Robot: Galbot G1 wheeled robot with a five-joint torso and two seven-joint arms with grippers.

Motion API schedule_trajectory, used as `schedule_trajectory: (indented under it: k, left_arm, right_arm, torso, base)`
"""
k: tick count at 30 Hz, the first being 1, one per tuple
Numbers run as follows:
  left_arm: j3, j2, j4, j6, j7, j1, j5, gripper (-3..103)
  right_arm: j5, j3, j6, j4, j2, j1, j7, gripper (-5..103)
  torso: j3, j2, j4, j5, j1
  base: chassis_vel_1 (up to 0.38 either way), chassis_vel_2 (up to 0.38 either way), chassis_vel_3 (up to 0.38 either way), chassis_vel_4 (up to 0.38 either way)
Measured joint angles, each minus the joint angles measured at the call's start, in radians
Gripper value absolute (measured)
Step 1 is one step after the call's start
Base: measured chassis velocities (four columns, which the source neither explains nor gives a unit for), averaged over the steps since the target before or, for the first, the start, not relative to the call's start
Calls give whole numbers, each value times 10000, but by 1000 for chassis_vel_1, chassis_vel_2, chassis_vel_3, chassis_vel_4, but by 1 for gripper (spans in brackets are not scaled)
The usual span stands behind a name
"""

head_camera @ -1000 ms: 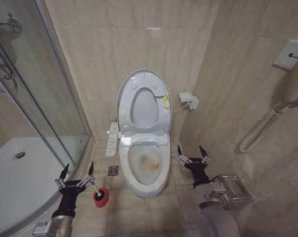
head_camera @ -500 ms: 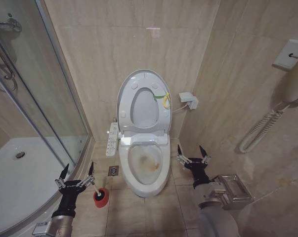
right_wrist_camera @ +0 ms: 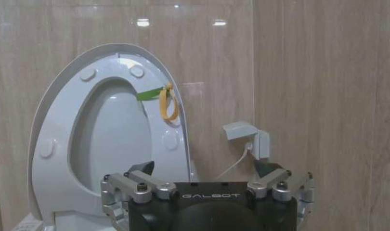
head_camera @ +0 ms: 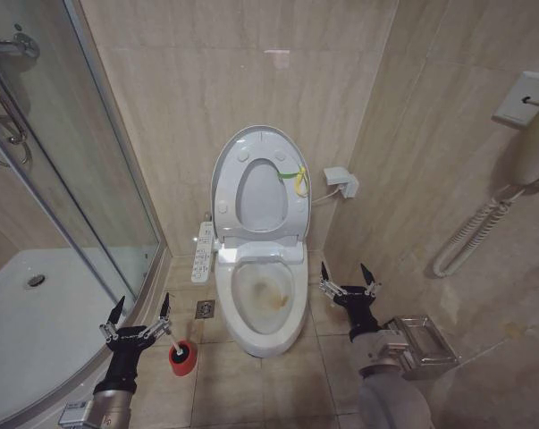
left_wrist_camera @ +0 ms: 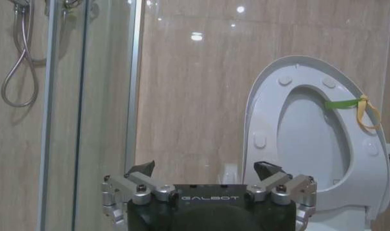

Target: Open the toilet lid, clean the toilet bowl with a toilet brush, close the toilet lid, and flush.

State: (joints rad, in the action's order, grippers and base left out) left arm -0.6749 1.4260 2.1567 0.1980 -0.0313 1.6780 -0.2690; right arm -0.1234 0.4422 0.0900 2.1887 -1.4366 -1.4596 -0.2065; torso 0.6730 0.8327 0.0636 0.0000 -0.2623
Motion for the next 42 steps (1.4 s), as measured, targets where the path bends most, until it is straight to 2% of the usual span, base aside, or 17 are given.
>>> schedule_trajectory:
  k: [18, 23, 26, 27, 31, 32, 33, 35, 36, 39, 42]
  left_arm:
    - [0, 0, 0, -16, 0, -9, 0, 100]
    - [0, -45, 49, -452, 51, -207, -11, 100]
    - [0, -155, 189, -1370, 189, -627, -65, 100]
    - [0, -155, 189, -1370, 189, -627, -65, 100]
    - [-1, -330, 396, -2888, 414, -1314, -165, 100]
    - [-1, -330, 396, -2888, 414, -1314, -165, 100]
    - [-2, -362, 433, -3151, 455, -1431, -182, 100]
    - [-4, -464, 562, -4000, 582, -1821, -237, 100]
    - [-4, -464, 562, -4000, 582, -1821, -237, 100]
    - [-6, -578, 704, -4994, 727, -2275, -298, 100]
    - [-8, -610, 743, -5283, 767, -2400, -315, 100]
  right_arm:
    - [0, 0, 0, 0, 0, 0, 0, 100]
    - [0, 0, 0, 0, 0, 0, 0, 100]
    - [0, 0, 0, 0, 0, 0, 0, 100]
    - [0, 0, 0, 0, 0, 0, 0, 100]
    - [0, 0, 0, 0, 0, -1, 0, 100]
    - [0, 0, 0, 0, 0, -1, 0, 100]
    - [0, 0, 0, 0, 0, 0, 0, 100]
    - [0, 0, 0, 0, 0, -1, 0, 100]
    - [0, 0, 0, 0, 0, -1, 0, 100]
    - [-1, 0, 0, 0, 0, -1, 1, 100]
    - [0, 0, 0, 0, 0, 0, 1, 100]
  torso:
    - [0, 0, 0, 0, 0]
    - [0, 0, -2, 0, 0]
    - [0, 0, 0, 0, 0]
    - [0, 0, 0, 0, 0]
    - [0, 0, 0, 0, 0]
    - [0, 0, 0, 0, 0]
    - [0, 0, 0, 0, 0]
    - [1, 0, 0, 0, 0]
    - [1, 0, 0, 0, 0]
    - [1, 0, 1, 0, 0]
    - [1, 0, 1, 0, -1]
  base:
    - [0, 0, 0, 0]
    - [0, 0, 0, 0]
    - [0, 0, 0, 0]
    - [0, 0, 0, 0]
    - [0, 0, 0, 0]
    - [0, 0, 0, 0]
    - [0, 0, 0, 0]
    - [0, 0, 0, 0]
    - [0, 0, 0, 0]
    - [0, 0, 0, 0]
    - [0, 0, 0, 0]
